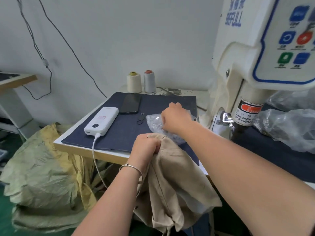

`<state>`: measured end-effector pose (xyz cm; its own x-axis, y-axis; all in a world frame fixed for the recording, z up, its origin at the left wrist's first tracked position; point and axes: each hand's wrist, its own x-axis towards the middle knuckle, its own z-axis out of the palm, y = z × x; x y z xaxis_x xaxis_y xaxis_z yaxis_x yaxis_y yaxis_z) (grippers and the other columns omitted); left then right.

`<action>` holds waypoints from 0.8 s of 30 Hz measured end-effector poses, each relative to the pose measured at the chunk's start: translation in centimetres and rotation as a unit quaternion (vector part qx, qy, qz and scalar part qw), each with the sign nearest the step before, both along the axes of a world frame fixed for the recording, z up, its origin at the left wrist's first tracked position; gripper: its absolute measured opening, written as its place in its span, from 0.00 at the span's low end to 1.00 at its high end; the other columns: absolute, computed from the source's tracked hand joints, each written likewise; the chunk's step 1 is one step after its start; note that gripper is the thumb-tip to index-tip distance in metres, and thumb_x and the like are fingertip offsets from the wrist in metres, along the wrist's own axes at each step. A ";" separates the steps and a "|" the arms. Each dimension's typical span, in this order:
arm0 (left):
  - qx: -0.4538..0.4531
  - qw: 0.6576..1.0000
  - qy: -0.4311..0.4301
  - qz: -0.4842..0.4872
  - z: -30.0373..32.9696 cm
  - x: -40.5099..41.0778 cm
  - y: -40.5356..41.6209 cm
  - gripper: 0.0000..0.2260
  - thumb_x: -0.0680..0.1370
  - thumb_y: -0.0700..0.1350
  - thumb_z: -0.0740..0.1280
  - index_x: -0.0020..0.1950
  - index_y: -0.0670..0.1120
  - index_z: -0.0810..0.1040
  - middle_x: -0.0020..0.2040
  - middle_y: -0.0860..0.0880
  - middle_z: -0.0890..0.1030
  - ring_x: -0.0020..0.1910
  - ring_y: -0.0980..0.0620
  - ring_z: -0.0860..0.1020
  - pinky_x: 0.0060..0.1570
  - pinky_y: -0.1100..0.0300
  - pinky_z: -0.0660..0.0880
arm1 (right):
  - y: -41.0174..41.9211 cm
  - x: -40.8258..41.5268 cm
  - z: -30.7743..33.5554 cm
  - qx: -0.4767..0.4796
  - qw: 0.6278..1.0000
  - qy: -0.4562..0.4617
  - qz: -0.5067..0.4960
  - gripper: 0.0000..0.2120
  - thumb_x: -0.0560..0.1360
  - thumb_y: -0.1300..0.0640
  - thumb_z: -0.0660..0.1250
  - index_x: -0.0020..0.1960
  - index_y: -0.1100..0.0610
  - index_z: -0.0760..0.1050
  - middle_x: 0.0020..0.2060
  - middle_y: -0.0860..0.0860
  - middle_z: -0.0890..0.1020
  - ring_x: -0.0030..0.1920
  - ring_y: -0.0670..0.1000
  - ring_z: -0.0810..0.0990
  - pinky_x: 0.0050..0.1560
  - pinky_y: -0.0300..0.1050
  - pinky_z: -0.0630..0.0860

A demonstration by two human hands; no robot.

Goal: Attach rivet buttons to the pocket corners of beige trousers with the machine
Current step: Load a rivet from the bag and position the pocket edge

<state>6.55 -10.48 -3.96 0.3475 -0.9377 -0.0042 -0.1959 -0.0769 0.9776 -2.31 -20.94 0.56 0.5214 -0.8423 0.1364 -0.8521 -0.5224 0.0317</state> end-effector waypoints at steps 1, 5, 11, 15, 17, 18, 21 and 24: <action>0.003 1.000 -0.004 -0.001 -0.1 0.1 -0.1 0.12 0.56 0.35 0.59 0.26 0.49 0.58 0.24 0.53 0.59 0.28 0.52 0.55 0.28 0.58 0.54 | -0.1 0.0 -0.1 0.005 1.000 -0.002 0.002 0.11 0.75 0.59 0.64 0.56 0.55 0.78 0.57 0.55 0.72 0.59 0.56 0.68 0.46 0.45 0.70; 0.024 0.999 0.031 0.001 -0.2 0.2 -0.1 0.03 0.60 0.40 0.61 0.29 0.47 0.69 0.23 0.55 0.68 0.23 0.57 0.66 0.24 0.66 0.65 | -0.2 -0.2 -0.6 -0.012 0.999 -0.035 0.001 0.11 0.77 0.50 0.65 0.55 0.52 0.81 0.53 0.52 0.71 0.57 0.54 0.68 0.44 0.47 0.69; 0.008 1.000 0.011 0.002 -0.5 0.3 -0.2 0.18 0.63 0.28 0.59 0.28 0.49 0.57 0.24 0.54 0.57 0.27 0.53 0.53 0.24 0.63 0.52 | -0.6 0.2 -1.2 -0.068 0.997 0.000 -0.028 0.14 0.80 0.50 0.58 0.58 0.54 0.78 0.59 0.54 0.69 0.60 0.55 0.67 0.46 0.46 0.64; 0.001 1.000 0.020 -0.003 -0.2 0.1 0.0 0.16 0.60 0.30 0.59 0.29 0.49 0.56 0.28 0.51 0.56 0.31 0.52 0.52 0.31 0.55 0.49 | -0.7 0.7 -1.4 -0.080 0.993 0.071 -0.045 0.11 0.77 0.58 0.61 0.56 0.54 0.78 0.60 0.55 0.68 0.60 0.56 0.65 0.47 0.47 0.62; -0.009 0.999 0.043 -0.002 0.0 -0.1 0.2 0.14 0.56 0.33 0.58 0.29 0.49 0.56 0.29 0.51 0.55 0.32 0.52 0.52 0.31 0.56 0.48 | -0.8 0.8 -1.4 -0.073 0.993 0.074 -0.047 0.12 0.75 0.60 0.61 0.56 0.54 0.77 0.59 0.55 0.69 0.60 0.56 0.66 0.46 0.47 0.62; -0.011 0.999 0.047 -0.001 -0.1 -0.1 0.2 0.15 0.57 0.32 0.58 0.29 0.49 0.56 0.28 0.51 0.55 0.32 0.53 0.52 0.30 0.58 0.48 | -0.8 0.9 -1.4 -0.070 0.994 0.073 -0.047 0.12 0.75 0.60 0.61 0.56 0.54 0.77 0.59 0.55 0.69 0.60 0.56 0.66 0.46 0.47 0.62; -0.004 0.999 0.036 0.006 -0.4 0.2 0.0 0.20 0.62 0.24 0.56 0.29 0.49 0.56 0.27 0.53 0.55 0.31 0.53 0.52 0.28 0.59 0.49 | -1.0 0.9 -1.4 -0.063 0.995 0.059 -0.051 0.13 0.76 0.60 0.61 0.57 0.55 0.77 0.59 0.55 0.70 0.60 0.56 0.66 0.47 0.47 0.63; -0.001 1.000 0.027 0.004 -0.4 0.2 0.0 0.19 0.61 0.25 0.57 0.29 0.49 0.56 0.28 0.52 0.55 0.31 0.53 0.52 0.29 0.58 0.49 | -1.1 0.9 -1.4 -0.058 0.996 0.037 -0.052 0.13 0.77 0.56 0.62 0.60 0.52 0.78 0.59 0.54 0.71 0.61 0.55 0.67 0.48 0.46 0.64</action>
<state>6.77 -10.51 -4.33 0.3547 -0.9347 -0.0202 -0.1428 -0.0756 0.9869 -1.40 -22.06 -0.87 0.4447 -0.8730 0.2003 -0.8944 -0.4206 0.1523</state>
